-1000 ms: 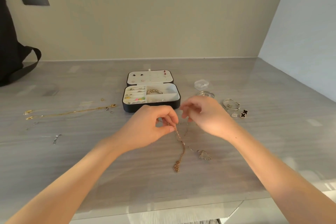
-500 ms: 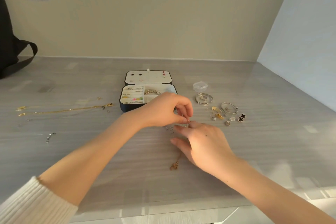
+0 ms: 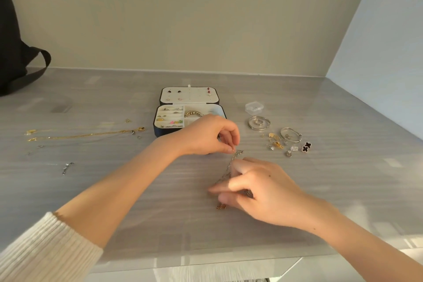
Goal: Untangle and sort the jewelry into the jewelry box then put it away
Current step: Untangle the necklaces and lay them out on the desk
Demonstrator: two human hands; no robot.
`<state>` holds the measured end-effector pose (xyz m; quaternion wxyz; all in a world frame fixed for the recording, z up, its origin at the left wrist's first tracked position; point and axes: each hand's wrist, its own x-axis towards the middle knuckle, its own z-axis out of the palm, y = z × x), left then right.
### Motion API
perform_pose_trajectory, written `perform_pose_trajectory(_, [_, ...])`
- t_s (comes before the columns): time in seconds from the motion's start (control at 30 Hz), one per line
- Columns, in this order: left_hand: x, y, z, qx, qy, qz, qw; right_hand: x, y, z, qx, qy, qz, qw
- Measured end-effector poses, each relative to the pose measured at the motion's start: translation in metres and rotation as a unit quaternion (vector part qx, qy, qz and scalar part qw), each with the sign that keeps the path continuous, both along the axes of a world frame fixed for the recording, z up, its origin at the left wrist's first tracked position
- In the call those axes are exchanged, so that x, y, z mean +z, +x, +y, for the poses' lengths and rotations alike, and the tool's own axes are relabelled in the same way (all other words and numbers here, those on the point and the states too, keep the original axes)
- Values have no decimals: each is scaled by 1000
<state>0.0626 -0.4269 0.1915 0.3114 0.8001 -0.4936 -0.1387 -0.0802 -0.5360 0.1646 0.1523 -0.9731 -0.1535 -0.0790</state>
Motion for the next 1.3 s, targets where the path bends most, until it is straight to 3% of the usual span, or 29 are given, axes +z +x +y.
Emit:
perform_pose_trajectory(0.17, [0, 1, -1, -15, 3, -11, 1000, 6, 11, 12, -79, -15, -49, 996])
perform_pose_trajectory(0.33, [0, 6, -5, -7, 4, -24, 1000, 2, 32, 7, -90, -103, -161, 977])
perform_pose_trajectory(0.53, [1, 8, -11, -13, 6, -43, 999, 7, 43, -10, -92, -195, -117, 969])
perform_pose_trajectory(0.97, [0, 7, -27, -23, 15, -76, 997, -4, 45, -17, -70, -143, -161, 974])
perform_pose_trajectory(1.1, [-2, 10, -21, -13, 14, -61, 998, -2, 43, -9, -74, -220, -134, 963])
perform_pose_trajectory(1.3, [-3, 10, -15, 6, 18, -45, 999, -2, 40, -7, -49, -297, -176, 937])
